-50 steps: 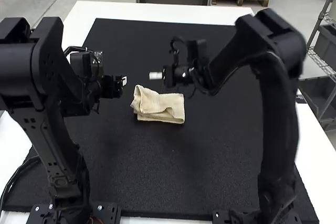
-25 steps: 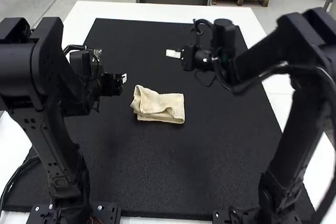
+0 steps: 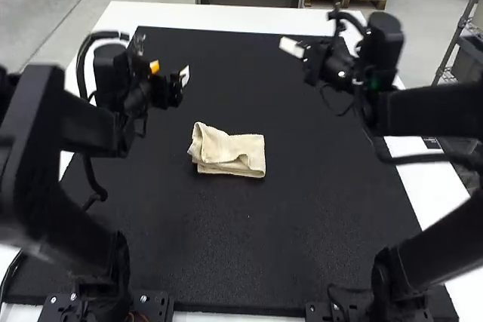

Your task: Fold the towel.

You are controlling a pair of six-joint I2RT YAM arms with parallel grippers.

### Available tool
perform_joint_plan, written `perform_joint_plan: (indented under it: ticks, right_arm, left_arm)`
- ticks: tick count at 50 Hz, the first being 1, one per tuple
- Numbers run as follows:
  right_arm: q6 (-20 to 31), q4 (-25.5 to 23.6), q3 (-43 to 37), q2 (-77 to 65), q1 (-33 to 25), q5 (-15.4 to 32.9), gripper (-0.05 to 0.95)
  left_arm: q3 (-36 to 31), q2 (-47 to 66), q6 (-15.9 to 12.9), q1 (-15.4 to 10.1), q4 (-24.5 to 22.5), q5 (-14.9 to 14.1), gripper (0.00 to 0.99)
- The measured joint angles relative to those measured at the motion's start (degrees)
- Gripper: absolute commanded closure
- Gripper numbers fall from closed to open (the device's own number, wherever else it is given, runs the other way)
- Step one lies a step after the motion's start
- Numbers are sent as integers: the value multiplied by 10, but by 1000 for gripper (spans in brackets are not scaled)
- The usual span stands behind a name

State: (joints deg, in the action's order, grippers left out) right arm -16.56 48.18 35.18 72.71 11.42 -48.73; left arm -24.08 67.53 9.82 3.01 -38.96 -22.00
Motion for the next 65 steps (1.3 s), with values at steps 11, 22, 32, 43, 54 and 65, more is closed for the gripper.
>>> perform_joint_plan:
  ticks: [11, 22, 32, 43, 54, 65]
  right_arm:
    - [-9, -14, -34, -100, -89, -24, 920]
    - [-28, -26, -48, -186, -148, -55, 920]
    - [-43, -42, -71, -236, -155, -70, 920]
    - [-53, -42, -112, -252, -155, -75, 911]
    - [-55, -42, -130, -270, -155, -74, 221]
    - [-52, -40, -146, -324, -162, -64, -11]
  left_arm:
    - [-12, -123, 3, -39, 28, 39, 33]
    - [-12, -246, -1, -51, 62, 76, 33]
    - [-9, -282, -14, -54, 74, 91, 33]
    - [9, -285, -22, -54, 61, 107, 31]
    - [47, -301, -39, -52, 0, 137, 31]
    - [89, -334, -62, -61, -36, 163, 33]
